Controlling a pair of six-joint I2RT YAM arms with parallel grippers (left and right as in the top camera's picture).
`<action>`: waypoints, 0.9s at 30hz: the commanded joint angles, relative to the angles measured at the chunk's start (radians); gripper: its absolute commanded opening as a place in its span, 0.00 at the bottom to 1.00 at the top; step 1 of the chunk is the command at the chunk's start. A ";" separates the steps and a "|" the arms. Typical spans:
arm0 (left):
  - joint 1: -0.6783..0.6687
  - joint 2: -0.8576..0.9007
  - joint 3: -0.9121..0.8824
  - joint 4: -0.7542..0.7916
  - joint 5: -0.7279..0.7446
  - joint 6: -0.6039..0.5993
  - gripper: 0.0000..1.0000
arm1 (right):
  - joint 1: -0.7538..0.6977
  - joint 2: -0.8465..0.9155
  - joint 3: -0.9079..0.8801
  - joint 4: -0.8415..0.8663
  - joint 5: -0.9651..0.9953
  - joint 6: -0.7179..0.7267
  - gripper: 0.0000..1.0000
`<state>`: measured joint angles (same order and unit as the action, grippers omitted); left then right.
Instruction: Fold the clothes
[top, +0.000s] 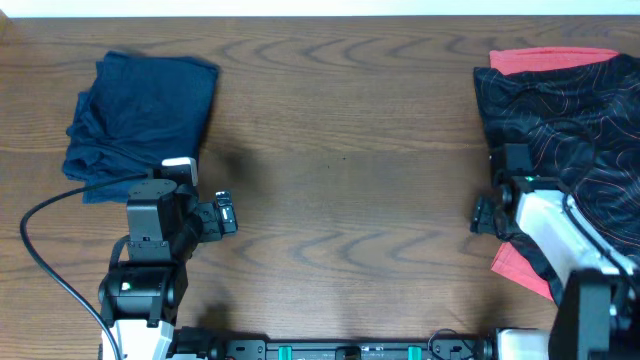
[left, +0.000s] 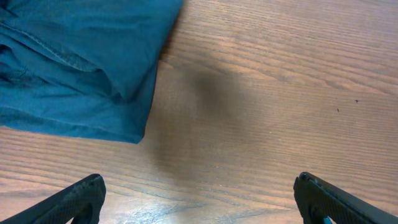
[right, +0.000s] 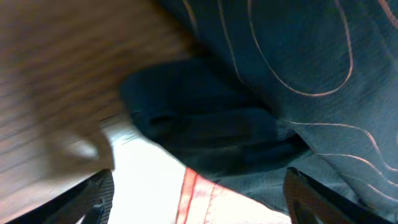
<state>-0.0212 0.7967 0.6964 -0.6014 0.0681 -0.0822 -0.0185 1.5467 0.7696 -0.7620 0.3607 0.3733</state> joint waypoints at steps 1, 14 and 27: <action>0.004 -0.001 0.022 0.000 0.003 -0.009 0.98 | -0.015 0.045 0.013 0.006 0.090 0.114 0.79; 0.004 -0.001 0.022 0.000 0.003 -0.009 0.98 | -0.016 0.075 0.013 0.067 0.106 0.128 0.26; 0.004 -0.001 0.022 0.004 0.003 -0.009 0.98 | -0.016 0.030 0.060 0.049 0.098 0.116 0.01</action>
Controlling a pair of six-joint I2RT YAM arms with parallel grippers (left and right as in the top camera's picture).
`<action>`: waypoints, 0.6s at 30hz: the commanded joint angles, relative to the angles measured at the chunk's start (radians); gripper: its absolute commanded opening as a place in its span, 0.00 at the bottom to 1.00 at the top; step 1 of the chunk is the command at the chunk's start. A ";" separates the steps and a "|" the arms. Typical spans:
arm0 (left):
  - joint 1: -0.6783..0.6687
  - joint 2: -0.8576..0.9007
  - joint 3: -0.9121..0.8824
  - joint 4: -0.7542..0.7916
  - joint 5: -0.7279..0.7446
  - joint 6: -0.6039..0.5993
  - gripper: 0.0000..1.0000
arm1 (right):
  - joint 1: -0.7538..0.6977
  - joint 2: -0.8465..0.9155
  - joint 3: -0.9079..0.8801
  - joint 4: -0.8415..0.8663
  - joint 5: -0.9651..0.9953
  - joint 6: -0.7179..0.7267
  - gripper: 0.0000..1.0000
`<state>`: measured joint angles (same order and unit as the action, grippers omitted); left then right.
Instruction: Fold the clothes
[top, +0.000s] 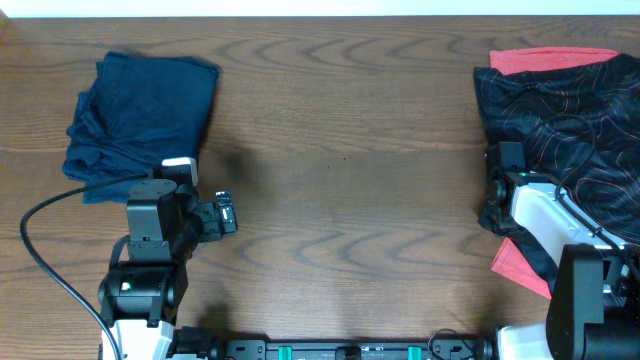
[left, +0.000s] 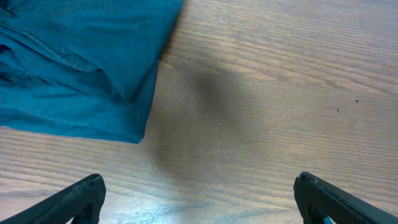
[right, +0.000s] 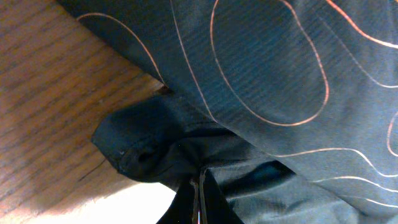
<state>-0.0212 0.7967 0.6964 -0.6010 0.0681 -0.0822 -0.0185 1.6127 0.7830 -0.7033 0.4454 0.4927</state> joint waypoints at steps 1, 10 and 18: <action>0.004 -0.001 0.022 0.006 0.003 -0.009 0.98 | -0.016 -0.053 0.067 -0.019 -0.005 -0.030 0.01; 0.004 -0.001 0.022 0.014 0.003 -0.009 0.98 | -0.007 -0.231 0.311 -0.070 -0.380 -0.360 0.01; 0.004 -0.001 0.022 0.015 0.003 -0.009 0.98 | 0.129 -0.279 0.380 0.124 -1.024 -0.535 0.01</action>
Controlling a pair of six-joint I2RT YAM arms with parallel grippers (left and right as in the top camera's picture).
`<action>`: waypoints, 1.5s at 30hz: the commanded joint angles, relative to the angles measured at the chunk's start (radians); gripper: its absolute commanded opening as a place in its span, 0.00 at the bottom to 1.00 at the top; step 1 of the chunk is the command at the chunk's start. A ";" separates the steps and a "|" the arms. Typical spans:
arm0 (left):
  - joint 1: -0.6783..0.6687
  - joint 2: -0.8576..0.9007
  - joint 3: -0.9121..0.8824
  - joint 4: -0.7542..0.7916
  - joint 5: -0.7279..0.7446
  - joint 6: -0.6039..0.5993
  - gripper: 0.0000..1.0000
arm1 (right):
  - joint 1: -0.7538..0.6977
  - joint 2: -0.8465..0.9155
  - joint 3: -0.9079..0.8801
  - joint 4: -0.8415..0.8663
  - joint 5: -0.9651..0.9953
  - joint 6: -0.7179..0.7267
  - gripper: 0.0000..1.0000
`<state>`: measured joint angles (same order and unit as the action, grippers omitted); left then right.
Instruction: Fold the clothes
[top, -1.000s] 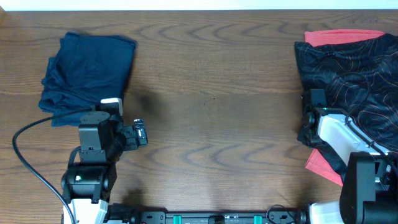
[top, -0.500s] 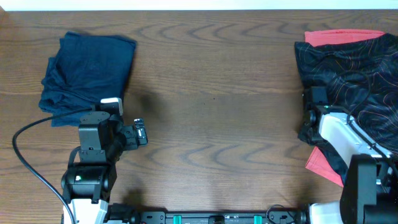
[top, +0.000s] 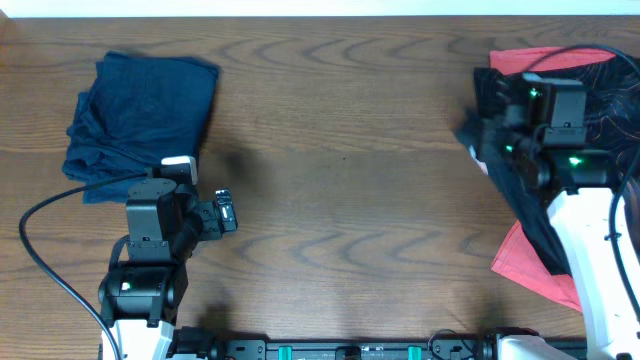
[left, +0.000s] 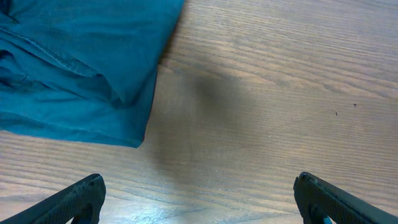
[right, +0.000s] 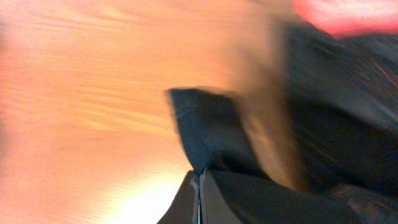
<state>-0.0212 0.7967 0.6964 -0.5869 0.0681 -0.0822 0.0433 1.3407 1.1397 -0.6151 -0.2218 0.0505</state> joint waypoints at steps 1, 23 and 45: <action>0.004 -0.001 0.022 0.001 0.003 -0.009 0.98 | 0.104 -0.002 0.024 0.055 -0.401 -0.093 0.01; 0.004 -0.001 0.022 0.002 0.003 -0.010 0.98 | 0.576 0.337 0.024 0.760 0.321 0.140 0.04; -0.092 0.230 0.022 0.177 0.354 -0.166 0.98 | 0.124 0.020 0.024 -0.065 0.502 0.245 0.99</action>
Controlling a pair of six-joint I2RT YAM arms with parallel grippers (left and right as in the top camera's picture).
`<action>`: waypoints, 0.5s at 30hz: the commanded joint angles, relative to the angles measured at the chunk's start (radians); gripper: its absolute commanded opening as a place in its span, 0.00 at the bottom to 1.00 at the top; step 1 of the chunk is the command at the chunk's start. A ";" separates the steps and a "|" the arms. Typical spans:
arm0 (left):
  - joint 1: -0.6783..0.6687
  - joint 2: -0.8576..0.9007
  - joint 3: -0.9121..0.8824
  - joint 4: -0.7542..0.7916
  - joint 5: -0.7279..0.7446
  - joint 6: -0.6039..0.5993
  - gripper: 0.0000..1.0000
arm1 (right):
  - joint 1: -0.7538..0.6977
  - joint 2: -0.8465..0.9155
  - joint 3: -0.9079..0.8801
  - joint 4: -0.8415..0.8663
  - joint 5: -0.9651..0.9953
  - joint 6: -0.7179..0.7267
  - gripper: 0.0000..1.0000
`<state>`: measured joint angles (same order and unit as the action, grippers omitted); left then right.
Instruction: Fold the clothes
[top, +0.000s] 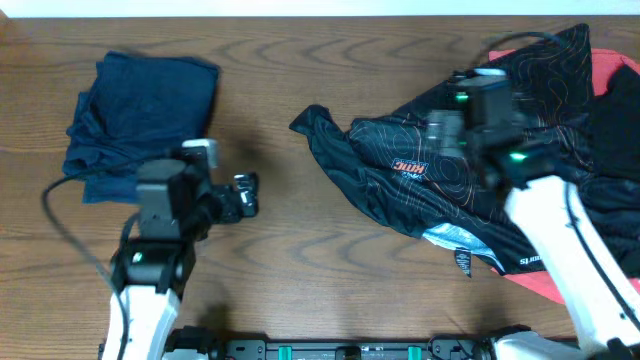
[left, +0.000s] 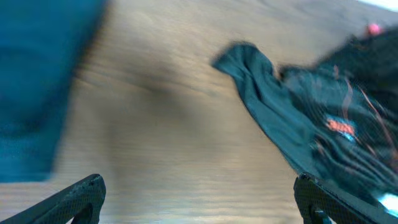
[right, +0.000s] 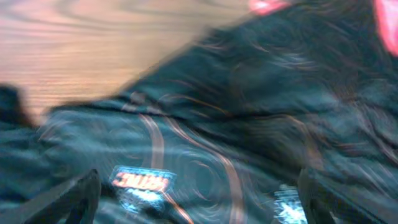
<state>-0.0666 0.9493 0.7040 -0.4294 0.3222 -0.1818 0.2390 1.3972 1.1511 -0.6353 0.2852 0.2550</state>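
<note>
A black garment with thin orange lines and a red logo lies spread from the table's middle to the right, one corner pointing left. My right gripper hovers over it, open, and in the right wrist view the right gripper has the logo cloth under its parted fingers. My left gripper is open over bare wood. In the left wrist view the left gripper faces the black garment. A folded blue garment rests at the far left.
Red cloth shows under and behind the black garment at the right edge, and again at the front right. A black cable loops beside the left arm. The wooden table shows bare between the arms.
The black garment, then bunched at the right with my right gripper shut on its edge, now lies pulled out toward the middle. The right gripper is open. My left arm has shifted toward the middle.
My right gripper was open at the black garment's edge in the right-hand pile, then shut on a fold of it, then held it raised near the pile. Now the garment lies spread toward the centre and is let go. The left arm stayed by the blue garment until now.
</note>
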 joint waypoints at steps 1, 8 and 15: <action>-0.071 0.111 0.014 0.035 0.114 -0.083 0.98 | -0.094 -0.046 0.012 -0.065 -0.010 0.040 0.99; -0.294 0.359 0.014 0.237 0.146 -0.254 0.98 | -0.246 -0.081 0.012 -0.186 -0.042 0.045 0.99; -0.467 0.571 0.014 0.454 0.145 -0.412 0.95 | -0.266 -0.081 0.012 -0.217 -0.061 0.044 0.99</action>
<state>-0.4812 1.4525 0.7059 -0.0166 0.4511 -0.4847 -0.0181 1.3319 1.1511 -0.8471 0.2363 0.2821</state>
